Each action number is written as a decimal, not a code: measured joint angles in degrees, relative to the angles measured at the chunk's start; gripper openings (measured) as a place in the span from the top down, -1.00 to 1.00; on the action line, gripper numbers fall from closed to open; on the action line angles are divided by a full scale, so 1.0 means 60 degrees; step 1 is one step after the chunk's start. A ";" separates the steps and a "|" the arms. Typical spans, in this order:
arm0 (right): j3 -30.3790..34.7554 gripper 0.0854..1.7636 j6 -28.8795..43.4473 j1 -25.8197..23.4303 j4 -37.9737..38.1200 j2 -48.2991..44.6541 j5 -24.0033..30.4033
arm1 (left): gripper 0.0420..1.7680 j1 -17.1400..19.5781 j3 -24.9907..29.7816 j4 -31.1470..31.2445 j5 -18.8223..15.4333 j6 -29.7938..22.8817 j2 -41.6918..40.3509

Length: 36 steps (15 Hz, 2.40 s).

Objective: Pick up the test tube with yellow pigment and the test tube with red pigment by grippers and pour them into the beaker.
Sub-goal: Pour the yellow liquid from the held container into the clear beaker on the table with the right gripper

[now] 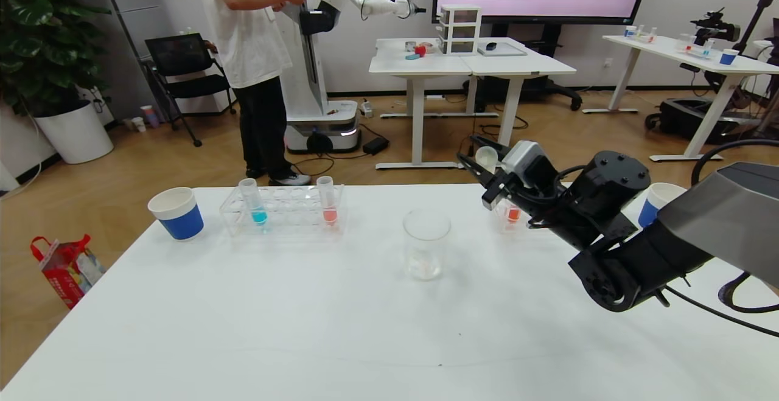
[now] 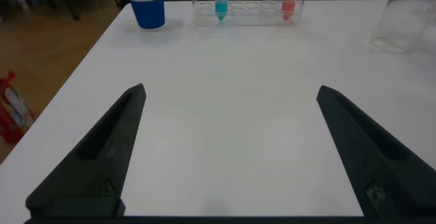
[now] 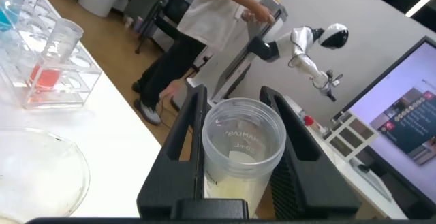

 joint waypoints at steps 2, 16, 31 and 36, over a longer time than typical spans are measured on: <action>-0.0169 0.47 -0.0660 0.0022 -0.0004 0.0193 0.0504 | -0.98 0.0000 0.0000 0.0000 0.0004 0.0000 0.0000; -0.1768 0.47 -0.4332 0.0349 0.1264 0.0955 0.2493 | -0.98 0.0004 0.0000 0.0000 0.0004 0.0000 0.0000; -0.2369 0.47 -0.6154 0.0467 0.1861 0.1272 0.3513 | -0.98 0.0000 0.0000 0.0000 0.0000 0.0000 0.0000; -0.2568 0.47 -0.6703 0.0423 0.2123 0.1315 0.3633 | -0.98 0.0004 0.0000 0.0004 0.0004 0.0000 0.0000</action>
